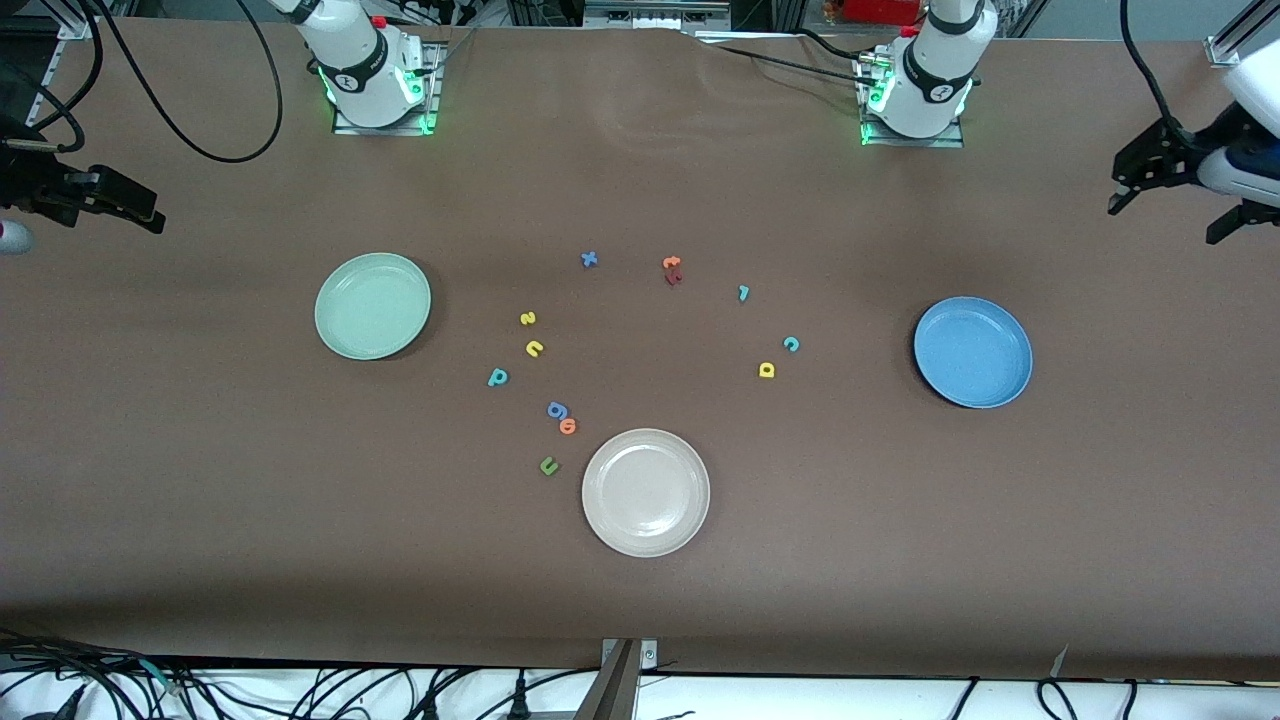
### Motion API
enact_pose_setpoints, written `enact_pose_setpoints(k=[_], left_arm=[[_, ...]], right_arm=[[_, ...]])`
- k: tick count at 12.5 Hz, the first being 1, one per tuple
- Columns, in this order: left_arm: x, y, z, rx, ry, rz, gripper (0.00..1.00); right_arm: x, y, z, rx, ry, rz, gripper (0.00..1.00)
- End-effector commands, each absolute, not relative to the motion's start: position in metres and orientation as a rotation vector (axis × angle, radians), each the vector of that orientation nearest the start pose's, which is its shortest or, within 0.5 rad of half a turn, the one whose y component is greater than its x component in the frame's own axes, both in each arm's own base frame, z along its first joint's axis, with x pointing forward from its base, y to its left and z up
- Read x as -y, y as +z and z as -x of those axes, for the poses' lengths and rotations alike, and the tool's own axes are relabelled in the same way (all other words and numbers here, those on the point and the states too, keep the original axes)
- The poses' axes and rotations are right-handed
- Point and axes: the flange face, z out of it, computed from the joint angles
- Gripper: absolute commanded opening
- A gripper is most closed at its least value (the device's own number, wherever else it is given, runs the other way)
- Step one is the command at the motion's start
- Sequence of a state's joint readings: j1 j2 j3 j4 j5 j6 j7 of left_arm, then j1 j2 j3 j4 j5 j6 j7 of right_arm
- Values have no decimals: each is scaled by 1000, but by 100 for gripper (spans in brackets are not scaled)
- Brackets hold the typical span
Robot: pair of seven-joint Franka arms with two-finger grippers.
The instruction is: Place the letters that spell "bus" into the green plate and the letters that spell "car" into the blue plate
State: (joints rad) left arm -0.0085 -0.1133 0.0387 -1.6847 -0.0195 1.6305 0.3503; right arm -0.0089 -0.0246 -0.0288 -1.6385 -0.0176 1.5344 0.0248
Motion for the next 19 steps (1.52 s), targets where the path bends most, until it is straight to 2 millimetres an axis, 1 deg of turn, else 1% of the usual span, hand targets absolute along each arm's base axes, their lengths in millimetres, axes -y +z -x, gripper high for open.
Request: enact_pose_setpoints(k=[1, 4, 16, 19], left_arm=[[-13, 631, -525, -176, -33, 3190, 100], [-7, 632, -524, -168, -31, 3189, 100], [1, 639, -524, -195, -51, 3181, 100], [11, 638, -523, -220, -43, 3178, 100]], right_arm=[[23, 605, -539, -82, 105, 3163, 100], [23, 605, -539, -77, 110, 3163, 100], [23, 605, -539, -77, 112, 3162, 100], [23, 605, -539, -77, 110, 3162, 100]])
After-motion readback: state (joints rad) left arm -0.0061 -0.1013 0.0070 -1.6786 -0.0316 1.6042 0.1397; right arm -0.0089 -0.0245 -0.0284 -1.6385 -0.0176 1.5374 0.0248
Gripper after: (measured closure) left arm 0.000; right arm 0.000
